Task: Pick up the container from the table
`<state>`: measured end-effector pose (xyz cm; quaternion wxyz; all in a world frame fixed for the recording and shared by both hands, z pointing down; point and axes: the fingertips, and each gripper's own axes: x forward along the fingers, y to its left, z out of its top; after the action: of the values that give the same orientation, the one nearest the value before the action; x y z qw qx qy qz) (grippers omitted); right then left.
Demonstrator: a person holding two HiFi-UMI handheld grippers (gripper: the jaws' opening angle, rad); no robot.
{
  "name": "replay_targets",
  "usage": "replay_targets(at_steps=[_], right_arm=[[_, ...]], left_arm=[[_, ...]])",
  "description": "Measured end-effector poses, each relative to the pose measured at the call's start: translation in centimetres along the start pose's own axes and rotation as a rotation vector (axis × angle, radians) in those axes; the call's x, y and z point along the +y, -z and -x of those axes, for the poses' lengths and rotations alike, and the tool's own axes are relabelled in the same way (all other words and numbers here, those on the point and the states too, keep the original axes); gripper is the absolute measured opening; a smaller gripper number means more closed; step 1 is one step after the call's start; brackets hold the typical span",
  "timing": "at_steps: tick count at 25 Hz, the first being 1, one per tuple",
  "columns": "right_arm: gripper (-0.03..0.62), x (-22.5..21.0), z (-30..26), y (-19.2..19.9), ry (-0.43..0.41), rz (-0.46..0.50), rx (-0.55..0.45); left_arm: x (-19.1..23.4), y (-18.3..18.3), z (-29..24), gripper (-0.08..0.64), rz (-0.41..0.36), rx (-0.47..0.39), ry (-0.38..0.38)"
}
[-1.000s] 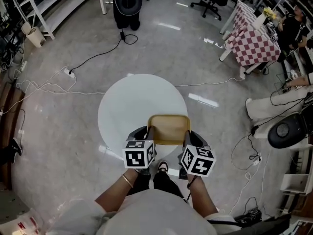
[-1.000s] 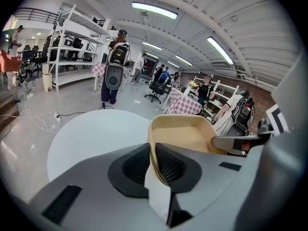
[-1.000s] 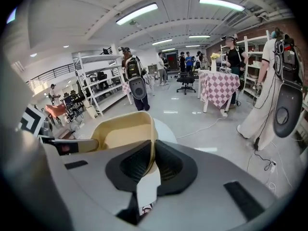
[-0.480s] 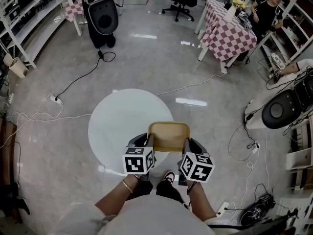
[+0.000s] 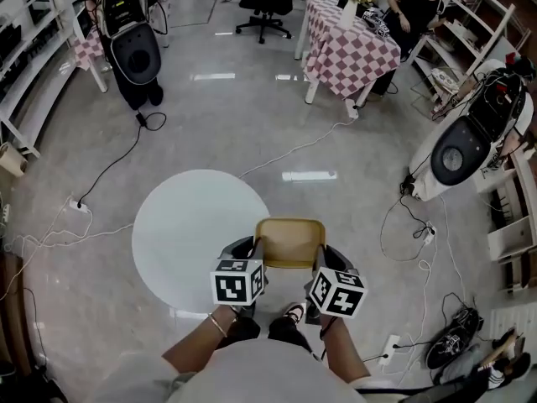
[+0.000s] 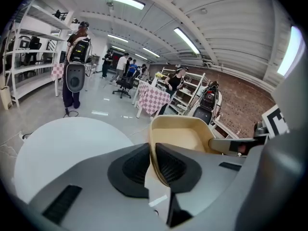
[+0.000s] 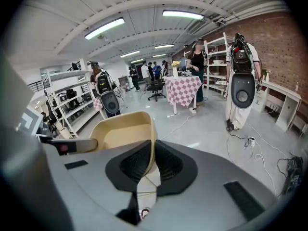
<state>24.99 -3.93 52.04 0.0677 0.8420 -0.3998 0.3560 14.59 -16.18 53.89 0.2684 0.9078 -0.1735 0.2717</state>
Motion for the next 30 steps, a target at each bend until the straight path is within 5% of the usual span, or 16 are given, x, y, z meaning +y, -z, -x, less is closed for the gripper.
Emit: replay_targets(at_steps=[30], right_arm=[[0.046, -15.7, 2.2, -1.4, -0.01, -0.121, -0.029]], left_arm=[[-14.5, 0.0, -7.2, 0.051, -0.146, 0.055, -0.001]])
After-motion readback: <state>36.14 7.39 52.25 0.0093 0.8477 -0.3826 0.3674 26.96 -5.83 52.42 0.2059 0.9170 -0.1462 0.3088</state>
